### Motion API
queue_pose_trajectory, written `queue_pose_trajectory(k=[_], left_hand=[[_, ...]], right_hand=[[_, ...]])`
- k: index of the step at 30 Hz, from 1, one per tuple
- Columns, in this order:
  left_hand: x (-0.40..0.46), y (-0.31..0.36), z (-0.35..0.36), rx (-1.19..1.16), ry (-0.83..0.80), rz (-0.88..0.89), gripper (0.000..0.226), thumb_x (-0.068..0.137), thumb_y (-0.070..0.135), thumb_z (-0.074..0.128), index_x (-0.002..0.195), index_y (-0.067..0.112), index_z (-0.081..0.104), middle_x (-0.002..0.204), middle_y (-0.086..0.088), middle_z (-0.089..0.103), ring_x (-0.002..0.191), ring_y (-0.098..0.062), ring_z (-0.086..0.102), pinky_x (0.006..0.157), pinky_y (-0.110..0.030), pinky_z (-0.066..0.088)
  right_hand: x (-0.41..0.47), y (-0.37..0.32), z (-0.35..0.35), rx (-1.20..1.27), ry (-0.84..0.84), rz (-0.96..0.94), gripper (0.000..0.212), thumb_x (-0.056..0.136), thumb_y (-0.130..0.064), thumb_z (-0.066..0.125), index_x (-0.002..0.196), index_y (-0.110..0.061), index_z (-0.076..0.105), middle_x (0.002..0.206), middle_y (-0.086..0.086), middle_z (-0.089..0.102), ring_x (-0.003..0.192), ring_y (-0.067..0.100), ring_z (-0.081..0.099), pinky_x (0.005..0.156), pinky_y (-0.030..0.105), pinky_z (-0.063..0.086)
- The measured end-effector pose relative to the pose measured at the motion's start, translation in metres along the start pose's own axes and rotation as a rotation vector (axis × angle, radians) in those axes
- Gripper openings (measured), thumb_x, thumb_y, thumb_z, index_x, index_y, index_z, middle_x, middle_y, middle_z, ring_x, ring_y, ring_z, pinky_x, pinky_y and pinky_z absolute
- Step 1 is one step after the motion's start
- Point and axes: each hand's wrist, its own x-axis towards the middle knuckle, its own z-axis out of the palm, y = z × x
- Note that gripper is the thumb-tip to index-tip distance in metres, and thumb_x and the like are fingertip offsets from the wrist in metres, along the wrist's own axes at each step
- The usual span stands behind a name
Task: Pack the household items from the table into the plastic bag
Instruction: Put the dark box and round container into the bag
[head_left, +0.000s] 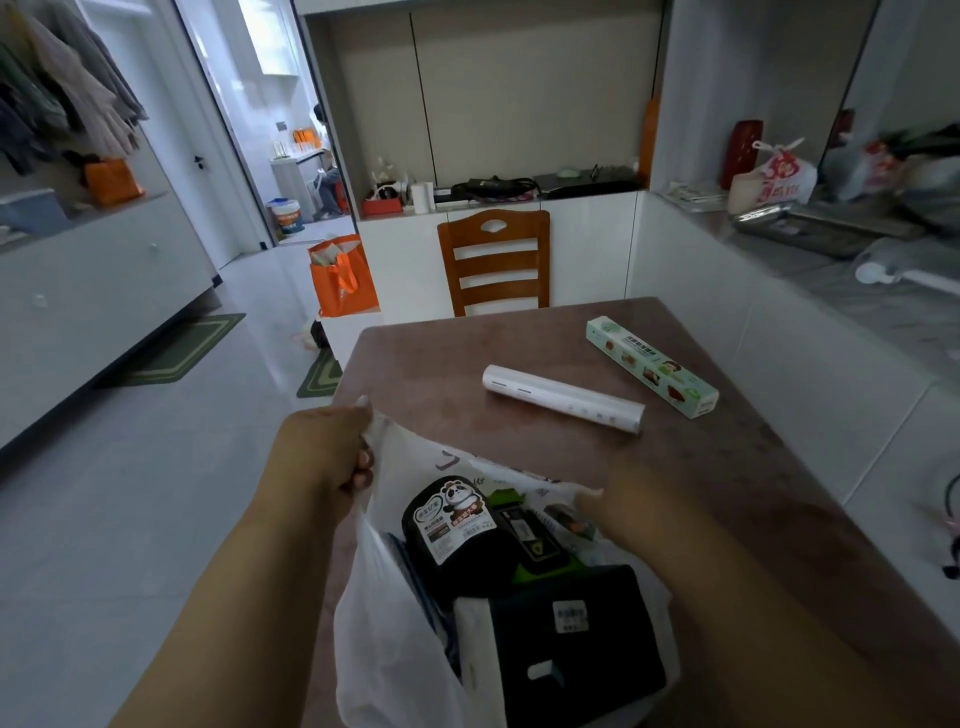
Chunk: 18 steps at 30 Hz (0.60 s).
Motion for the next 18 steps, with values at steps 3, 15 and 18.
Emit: queue_pose_trajectory(k=[3, 15, 18], left_hand=[[0.003, 0.000, 0.000, -0.017, 0.011, 0.015, 0.025, 0.094, 0.018, 0.055, 0.074, 0.004, 0.055, 0.027, 0.005, 0.035, 0.023, -0.008, 0.028, 0.036, -0.016, 0.025], [0.007, 0.018, 0.002, -0.095, -0.012, 0.110, 0.025, 0.089, 0.008, 0.062, 0.065, 0.003, 0.056, 0.046, -0.004, 0.053, 0.028, -0.006, 0.036, 0.032, -0.013, 0.029], [0.006, 0.041, 0.004, -0.110, -0.014, 0.210, 0.010, 0.086, 0.001, 0.062, 0.093, 0.008, 0.064, 0.077, -0.007, 0.067, 0.034, -0.001, 0.044, 0.032, -0.013, 0.033]], right_hand=[[0.003, 0.009, 0.016, -0.157, -0.243, -0.025, 0.082, 0.072, -0.064, 0.054, 0.140, -0.019, 0.046, 0.132, 0.012, 0.055, 0.116, 0.025, 0.055, 0.095, 0.032, 0.048], [0.010, -0.027, -0.055, 0.696, 0.128, -0.132, 0.017, 0.091, -0.007, 0.047, 0.086, -0.022, 0.055, 0.082, 0.009, 0.060, 0.067, 0.019, 0.058, 0.055, 0.032, 0.050], [0.007, -0.039, -0.085, 1.051, 0.134, -0.233, 0.022, 0.095, -0.004, 0.041, 0.093, -0.020, 0.055, 0.085, 0.011, 0.063, 0.057, 0.019, 0.057, 0.042, 0.024, 0.041]])
